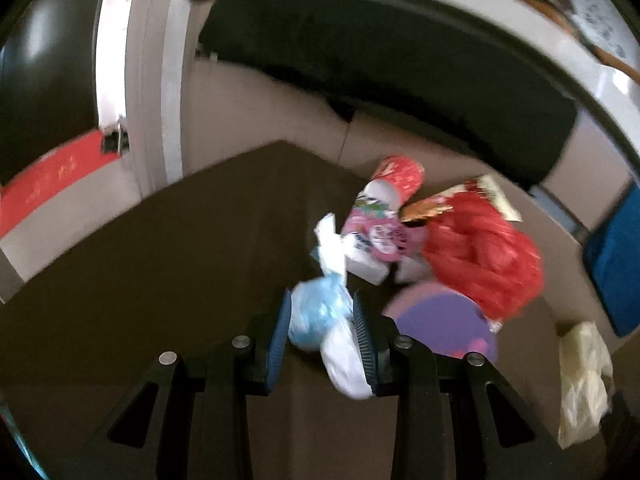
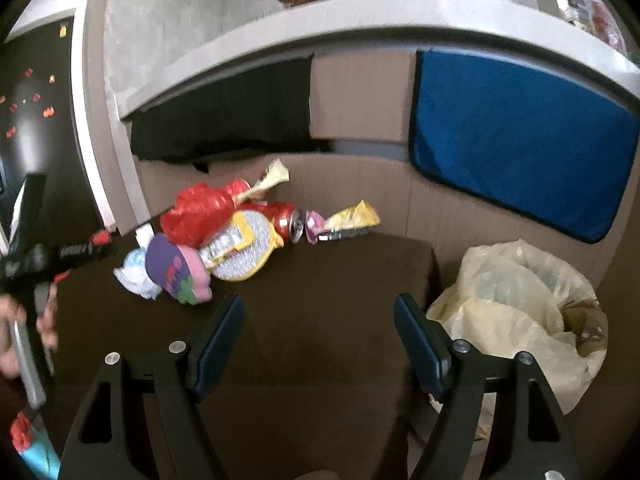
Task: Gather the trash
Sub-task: 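Grasp the blue-white tissue with the left tool while the right tool grasps the red plastic bag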
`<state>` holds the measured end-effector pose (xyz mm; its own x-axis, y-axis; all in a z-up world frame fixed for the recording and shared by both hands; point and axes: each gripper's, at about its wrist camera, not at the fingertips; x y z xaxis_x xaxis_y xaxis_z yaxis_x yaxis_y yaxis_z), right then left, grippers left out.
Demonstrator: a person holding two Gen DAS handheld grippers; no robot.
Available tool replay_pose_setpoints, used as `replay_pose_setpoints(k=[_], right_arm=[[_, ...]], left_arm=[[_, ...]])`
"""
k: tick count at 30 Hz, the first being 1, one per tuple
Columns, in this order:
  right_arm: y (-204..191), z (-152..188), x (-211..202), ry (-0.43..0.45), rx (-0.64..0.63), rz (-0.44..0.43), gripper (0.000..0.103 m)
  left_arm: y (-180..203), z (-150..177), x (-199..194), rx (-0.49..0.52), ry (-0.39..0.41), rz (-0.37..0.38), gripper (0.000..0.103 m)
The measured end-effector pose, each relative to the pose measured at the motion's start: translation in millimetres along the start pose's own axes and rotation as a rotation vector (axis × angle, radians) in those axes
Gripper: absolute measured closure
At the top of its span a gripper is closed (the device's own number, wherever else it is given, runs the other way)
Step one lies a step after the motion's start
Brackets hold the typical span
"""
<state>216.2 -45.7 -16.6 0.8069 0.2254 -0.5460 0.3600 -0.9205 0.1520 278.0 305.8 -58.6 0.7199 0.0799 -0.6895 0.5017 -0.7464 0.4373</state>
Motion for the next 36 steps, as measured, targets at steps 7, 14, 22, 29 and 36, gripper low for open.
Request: replay_pose_setpoints(k=[7, 14, 22, 29, 36], right_arm=[[3, 10, 24, -0.077, 0.000, -0.010, 0.029], [-5, 3, 34, -0.081, -0.034, -0.015, 0.029], [-15, -9, 35, -0.067, -0.086, -0.007, 0.029], [-31, -19, 40, -0.081, -0.115, -0.114, 0.029], [-69, -51, 74, -0.089, -0.167, -0.289, 0.029]], left_arm=[[0, -1, 29, 0.017, -0.080, 0.038, 0.070], [0, -1, 39, 0.033, -0.131, 0.035, 0.055], [-15, -4, 40, -0.027, -0.211, 0.104, 0.058], [-18, 10, -4, 0.023, -0.148, 0.108, 0.063], [-38, 14, -49, 0.077, -0.052, 0.116, 0.062]])
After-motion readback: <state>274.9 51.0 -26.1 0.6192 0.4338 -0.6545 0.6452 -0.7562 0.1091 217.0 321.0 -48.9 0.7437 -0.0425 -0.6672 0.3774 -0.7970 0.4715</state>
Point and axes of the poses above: each gripper's, at about its wrist camera, not at the fingertips, and x roughly the way its jaws point, y to its right, z to its underside, and after that the axes turned 15 degrees about -x, right-handed
